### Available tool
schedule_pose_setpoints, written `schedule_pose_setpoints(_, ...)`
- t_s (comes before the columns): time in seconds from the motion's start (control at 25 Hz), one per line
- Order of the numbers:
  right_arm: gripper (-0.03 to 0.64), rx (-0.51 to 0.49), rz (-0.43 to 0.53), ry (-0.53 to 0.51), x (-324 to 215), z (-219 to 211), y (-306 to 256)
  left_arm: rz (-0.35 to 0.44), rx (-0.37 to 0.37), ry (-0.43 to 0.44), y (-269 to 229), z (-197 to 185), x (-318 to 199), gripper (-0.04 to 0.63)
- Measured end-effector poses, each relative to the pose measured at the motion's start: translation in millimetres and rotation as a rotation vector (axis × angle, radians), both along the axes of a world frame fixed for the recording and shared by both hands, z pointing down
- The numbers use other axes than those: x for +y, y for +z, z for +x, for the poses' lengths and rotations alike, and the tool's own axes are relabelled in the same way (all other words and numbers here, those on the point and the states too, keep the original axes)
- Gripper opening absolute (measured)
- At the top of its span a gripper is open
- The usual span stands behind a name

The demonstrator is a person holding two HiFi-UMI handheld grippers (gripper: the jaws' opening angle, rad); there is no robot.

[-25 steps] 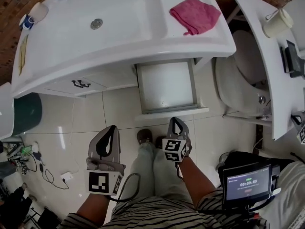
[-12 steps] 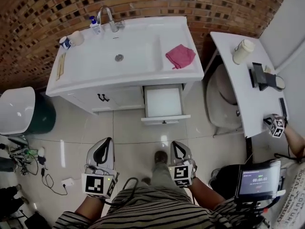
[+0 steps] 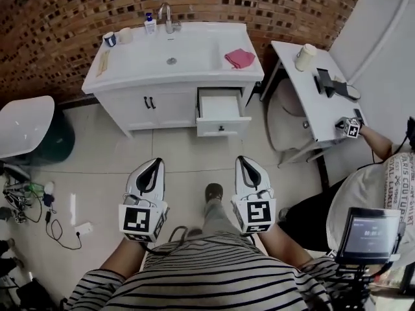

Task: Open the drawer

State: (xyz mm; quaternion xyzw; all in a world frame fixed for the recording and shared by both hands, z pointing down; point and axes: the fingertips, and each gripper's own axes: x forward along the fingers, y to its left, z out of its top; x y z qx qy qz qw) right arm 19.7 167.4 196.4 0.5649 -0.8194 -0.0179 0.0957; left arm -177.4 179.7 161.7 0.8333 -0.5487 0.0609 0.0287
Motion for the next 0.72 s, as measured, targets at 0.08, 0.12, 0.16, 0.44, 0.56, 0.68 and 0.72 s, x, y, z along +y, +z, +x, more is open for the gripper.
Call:
schedule_pose_setpoints(0.08,0.002,-0.023,0.016,0.000,25.5,-7.6,-18.2,0.014,0.002,0.001,-3.4,-2.5,26.7,0.012)
schedule_pose_setpoints(0.12,0.002,-0.030,0.026,-0.002,36.5,-10.5,-26.2,0.015,0.008,0.001,-4.6,-2.8,37.6,0.012)
schedule_pose_setpoints(0.16,0.002,-0.035,0.037,-0.003,46.0,-12.5,-33.7,0.014,0.017,-0.001,-6.3,-2.4,46.9,0.012)
schedule_pose_setpoints(0.44,0.002,-0.060,0.072,0.004,76.4,-6.8,-66.5,0.015,0.046,-0.049,-18.5,6.1,75.9,0.012)
schedule_pose_setpoints(0.56,0.000,-0.067,0.055,0.001,80.5,6.3,-64.9,0.008,0.055,-0.063,-19.6,17.3,80.9,0.012)
schedule_pose_setpoints(0.68,0.000,-0.071,0.052,-0.001,82.8,15.7,-66.8,0.013,0.045,-0.061,-20.5,27.6,83.9,0.012)
schedule_pose_setpoints(0.72,0.000,-0.072,0.049,-0.004,82.2,16.4,-67.2,0.015,0.044,-0.066,-21.3,28.3,84.4,0.012)
